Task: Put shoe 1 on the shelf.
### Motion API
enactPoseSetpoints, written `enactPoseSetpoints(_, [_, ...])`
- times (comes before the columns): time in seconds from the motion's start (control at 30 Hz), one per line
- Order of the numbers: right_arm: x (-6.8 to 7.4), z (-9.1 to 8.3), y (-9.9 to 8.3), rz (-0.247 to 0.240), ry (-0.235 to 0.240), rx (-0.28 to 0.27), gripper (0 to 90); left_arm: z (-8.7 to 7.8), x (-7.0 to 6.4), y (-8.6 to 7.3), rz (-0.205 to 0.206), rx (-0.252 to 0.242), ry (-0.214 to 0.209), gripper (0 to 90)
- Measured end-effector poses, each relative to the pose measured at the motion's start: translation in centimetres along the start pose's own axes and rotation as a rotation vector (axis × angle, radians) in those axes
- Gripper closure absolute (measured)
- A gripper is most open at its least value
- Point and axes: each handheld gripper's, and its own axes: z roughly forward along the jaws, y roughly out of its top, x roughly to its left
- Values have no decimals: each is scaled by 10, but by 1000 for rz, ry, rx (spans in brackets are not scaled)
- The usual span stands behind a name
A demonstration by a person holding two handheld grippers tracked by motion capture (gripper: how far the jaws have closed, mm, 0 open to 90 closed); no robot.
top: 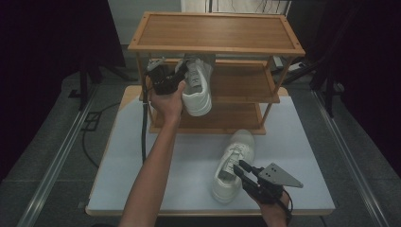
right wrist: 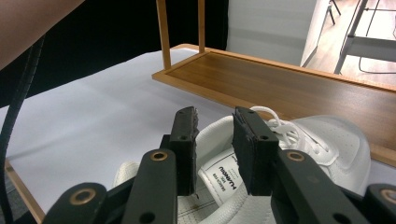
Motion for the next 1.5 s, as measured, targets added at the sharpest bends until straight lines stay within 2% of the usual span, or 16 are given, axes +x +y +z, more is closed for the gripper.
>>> enactPoseSetpoints(0.17, [0, 0, 0, -2, -2, 2, 698, 5, 0, 0, 0, -5, 18, 833])
enactPoseSetpoints(0.73, [-1, 0, -1, 2, -6, 4, 697, 20, 0, -5, -8, 9, 40, 818])
enactPoseSetpoints(1.2, [-2, 0, -2, 2, -10, 9, 695, 28, 1, -6, -67, 3, 15, 730])
enactPoseSetpoints(1.37, [-3, -1, -2, 3, -11, 7, 695, 30, 3, -6, -87, 11, -7, 689])
enactPoseSetpoints(1.43, [-3, -1, -2, 3, -11, 7, 695, 32, 2, -6, -114, -2, -14, 671])
enactPoseSetpoints(1.5, [-3, 0, -2, 3, -10, 7, 695, 36, 0, -7, -155, -25, -31, 613])
